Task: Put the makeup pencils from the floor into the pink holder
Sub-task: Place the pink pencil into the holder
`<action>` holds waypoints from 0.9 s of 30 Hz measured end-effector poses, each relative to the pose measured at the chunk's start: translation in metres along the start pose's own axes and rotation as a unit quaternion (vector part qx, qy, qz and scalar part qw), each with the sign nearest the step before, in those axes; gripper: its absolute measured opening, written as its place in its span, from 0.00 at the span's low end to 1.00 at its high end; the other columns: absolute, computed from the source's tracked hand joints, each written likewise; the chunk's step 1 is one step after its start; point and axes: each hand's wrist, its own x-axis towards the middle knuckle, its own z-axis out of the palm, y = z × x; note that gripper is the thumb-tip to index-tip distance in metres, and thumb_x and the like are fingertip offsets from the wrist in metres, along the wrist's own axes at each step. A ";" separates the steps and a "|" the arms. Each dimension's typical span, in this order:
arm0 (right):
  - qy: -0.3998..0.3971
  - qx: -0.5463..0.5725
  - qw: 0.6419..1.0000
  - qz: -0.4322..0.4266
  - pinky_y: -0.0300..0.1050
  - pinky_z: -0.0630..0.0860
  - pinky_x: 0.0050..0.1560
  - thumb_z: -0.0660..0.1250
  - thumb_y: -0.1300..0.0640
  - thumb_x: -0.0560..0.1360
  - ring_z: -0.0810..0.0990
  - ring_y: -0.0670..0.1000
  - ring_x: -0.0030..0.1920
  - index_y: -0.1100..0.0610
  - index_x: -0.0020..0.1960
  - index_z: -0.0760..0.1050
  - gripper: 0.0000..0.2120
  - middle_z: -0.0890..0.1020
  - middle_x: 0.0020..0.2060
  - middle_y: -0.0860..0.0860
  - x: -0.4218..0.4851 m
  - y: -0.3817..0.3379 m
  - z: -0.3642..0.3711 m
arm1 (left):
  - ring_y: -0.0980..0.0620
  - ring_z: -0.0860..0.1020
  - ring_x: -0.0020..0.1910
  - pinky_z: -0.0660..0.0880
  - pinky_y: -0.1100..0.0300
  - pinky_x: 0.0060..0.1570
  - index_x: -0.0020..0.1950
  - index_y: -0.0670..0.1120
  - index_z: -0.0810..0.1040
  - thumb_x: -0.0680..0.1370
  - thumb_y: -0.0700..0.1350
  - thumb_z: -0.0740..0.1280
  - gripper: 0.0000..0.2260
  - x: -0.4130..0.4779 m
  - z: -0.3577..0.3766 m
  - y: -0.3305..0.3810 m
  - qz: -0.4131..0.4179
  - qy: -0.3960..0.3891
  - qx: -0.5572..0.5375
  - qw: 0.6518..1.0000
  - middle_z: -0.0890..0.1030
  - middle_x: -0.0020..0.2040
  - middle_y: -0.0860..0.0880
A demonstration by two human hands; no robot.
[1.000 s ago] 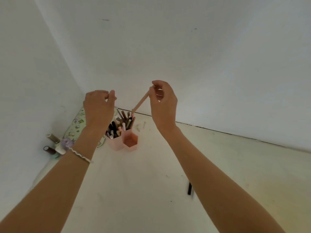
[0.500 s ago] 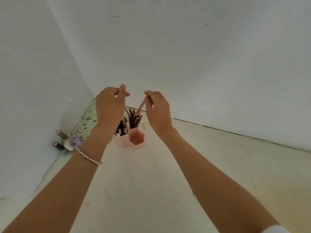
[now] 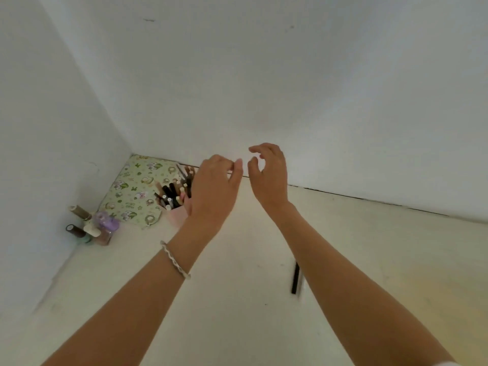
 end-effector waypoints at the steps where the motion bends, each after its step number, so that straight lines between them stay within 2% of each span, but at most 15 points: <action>1: 0.006 0.004 1.000 0.026 0.46 0.74 0.55 0.63 0.66 0.75 0.78 0.52 0.50 0.60 0.55 0.80 0.12 0.78 0.54 0.53 0.002 0.010 -0.018 | 0.50 0.78 0.46 0.73 0.57 0.50 0.49 0.44 0.81 0.81 0.51 0.61 0.13 -0.012 0.020 0.012 -0.006 -0.069 -0.001 0.998 0.80 0.46 0.49; 3: 0.013 0.003 0.997 0.075 0.41 0.74 0.51 0.61 0.66 0.75 0.78 0.48 0.47 0.58 0.54 0.79 0.12 0.79 0.53 0.50 0.000 0.028 -0.043 | 0.50 0.79 0.49 0.75 0.55 0.52 0.54 0.47 0.78 0.80 0.52 0.60 0.11 -0.039 0.059 0.027 -0.035 -0.208 0.029 0.977 0.80 0.49 0.50; 5: 0.017 0.000 0.993 0.116 0.39 0.74 0.50 0.61 0.67 0.75 0.77 0.45 0.45 0.56 0.54 0.79 0.13 0.79 0.52 0.48 -0.007 0.048 -0.067 | 0.49 0.78 0.52 0.75 0.55 0.54 0.57 0.47 0.76 0.80 0.51 0.60 0.12 -0.070 0.094 0.038 -0.054 -0.305 0.064 0.949 0.80 0.53 0.49; 8: 0.015 -0.008 0.987 0.162 0.32 0.71 0.47 0.60 0.67 0.75 0.77 0.41 0.44 0.55 0.54 0.79 0.13 0.80 0.50 0.45 -0.024 0.076 -0.099 | 0.46 0.78 0.55 0.75 0.54 0.54 0.59 0.44 0.74 0.79 0.49 0.61 0.12 -0.110 0.131 0.050 -0.070 -0.383 0.090 0.917 0.79 0.56 0.46; 10: 0.010 -0.020 0.982 0.185 0.28 0.70 0.45 0.61 0.66 0.76 0.77 0.39 0.43 0.54 0.53 0.79 0.13 0.80 0.48 0.44 -0.034 0.094 -0.116 | 0.45 0.78 0.54 0.76 0.53 0.53 0.59 0.44 0.73 0.79 0.48 0.63 0.11 -0.123 0.145 0.053 -0.084 -0.405 0.101 0.905 0.78 0.55 0.45; 14: 0.009 -0.035 0.975 0.218 0.29 0.70 0.41 0.61 0.64 0.77 0.78 0.40 0.40 0.54 0.50 0.80 0.10 0.81 0.45 0.44 -0.050 0.120 -0.136 | 0.44 0.78 0.51 0.76 0.54 0.49 0.57 0.43 0.70 0.79 0.45 0.64 0.10 -0.131 0.156 0.055 -0.086 -0.388 0.112 0.911 0.78 0.54 0.44; 17: 0.006 -0.022 0.968 0.250 0.28 0.69 0.36 0.61 0.64 0.77 0.76 0.39 0.36 0.53 0.49 0.79 0.10 0.81 0.43 0.44 -0.061 0.132 -0.141 | 0.43 0.79 0.50 0.76 0.53 0.47 0.62 0.42 0.68 0.77 0.42 0.66 0.15 -0.119 0.152 0.059 -0.109 -0.375 0.072 0.918 0.79 0.53 0.43; 20: -0.045 -0.049 0.956 0.286 0.28 0.67 0.30 0.61 0.63 0.75 0.74 0.40 0.31 0.53 0.51 0.78 0.11 0.78 0.38 0.43 -0.069 0.139 -0.140 | 0.42 0.79 0.50 0.75 0.52 0.49 0.72 0.45 0.64 0.75 0.41 0.66 0.26 -0.080 0.136 0.063 -0.115 -0.266 -0.020 0.957 0.80 0.51 0.42; 22: -0.103 -0.088 0.943 0.305 0.29 0.67 0.31 0.61 0.63 0.74 0.75 0.41 0.34 0.54 0.54 0.78 0.12 0.77 0.36 0.44 -0.074 0.141 -0.135 | 0.48 0.78 0.44 0.73 0.58 0.43 0.75 0.51 0.61 0.76 0.40 0.66 0.30 -0.052 0.122 0.069 -0.080 -0.181 -0.084 0.977 0.79 0.46 0.47; 23: -0.134 -0.101 0.933 0.318 0.30 0.69 0.34 0.61 0.63 0.74 0.76 0.44 0.36 0.55 0.55 0.78 0.12 0.77 0.37 0.46 -0.076 0.140 -0.130 | 0.52 0.77 0.41 0.71 0.63 0.40 0.76 0.53 0.60 0.76 0.40 0.66 0.30 -0.040 0.114 0.073 -0.058 -0.152 -0.106 0.981 0.77 0.44 0.49; 25: -0.204 -0.142 0.909 0.336 0.40 0.73 0.43 0.62 0.60 0.75 0.80 0.53 0.45 0.57 0.58 0.75 0.12 0.80 0.45 0.52 -0.083 0.138 -0.120 | 0.56 0.75 0.39 0.68 0.69 0.38 0.76 0.57 0.59 0.77 0.40 0.65 0.30 -0.029 0.105 0.079 -0.031 -0.127 -0.128 0.983 0.75 0.42 0.51; 27: -0.276 -0.209 0.880 0.325 0.45 0.72 0.44 0.64 0.56 0.76 0.80 0.57 0.49 0.59 0.59 0.70 0.14 0.79 0.50 0.55 -0.093 0.134 -0.109 | 0.57 0.76 0.41 0.68 0.72 0.37 0.74 0.58 0.61 0.78 0.40 0.65 0.28 -0.028 0.099 0.081 -0.018 -0.127 -0.132 0.983 0.74 0.43 0.52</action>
